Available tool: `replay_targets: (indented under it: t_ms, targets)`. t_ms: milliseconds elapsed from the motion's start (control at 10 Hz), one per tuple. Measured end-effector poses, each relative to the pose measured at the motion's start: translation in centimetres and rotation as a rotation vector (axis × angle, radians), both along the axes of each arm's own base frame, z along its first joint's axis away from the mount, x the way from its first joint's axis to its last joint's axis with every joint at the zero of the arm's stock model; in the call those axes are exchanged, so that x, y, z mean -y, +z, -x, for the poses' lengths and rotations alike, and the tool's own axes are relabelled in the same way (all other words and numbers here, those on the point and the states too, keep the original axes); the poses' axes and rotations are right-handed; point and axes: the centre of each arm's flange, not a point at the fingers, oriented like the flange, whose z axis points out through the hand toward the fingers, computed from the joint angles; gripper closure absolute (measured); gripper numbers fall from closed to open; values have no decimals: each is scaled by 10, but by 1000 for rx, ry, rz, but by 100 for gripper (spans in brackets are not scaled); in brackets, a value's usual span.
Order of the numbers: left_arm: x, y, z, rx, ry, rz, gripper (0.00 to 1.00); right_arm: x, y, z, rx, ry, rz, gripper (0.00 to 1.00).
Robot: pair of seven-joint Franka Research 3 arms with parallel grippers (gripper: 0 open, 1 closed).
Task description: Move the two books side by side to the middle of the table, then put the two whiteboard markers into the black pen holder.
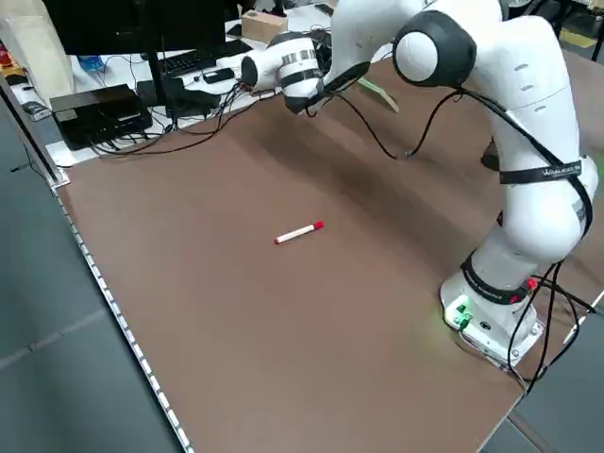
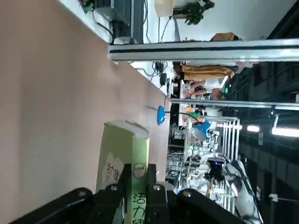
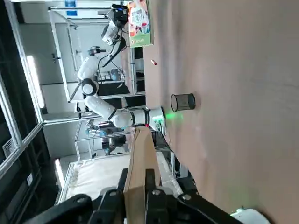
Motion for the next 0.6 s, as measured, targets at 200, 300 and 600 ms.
replay_targets:
  t_ms: [200,300,600]
  targets:
    - [38,-11,-3,-8,-32,3,84,-35,53,-14,-26,-4,39,85]
    - [59,-15,-2,-12,-61,4,84,-58,68,-28,-36,0,40,85]
    - [119,-31,6,-29,-134,-6,84,-134,74,-82,-65,5,86,85]
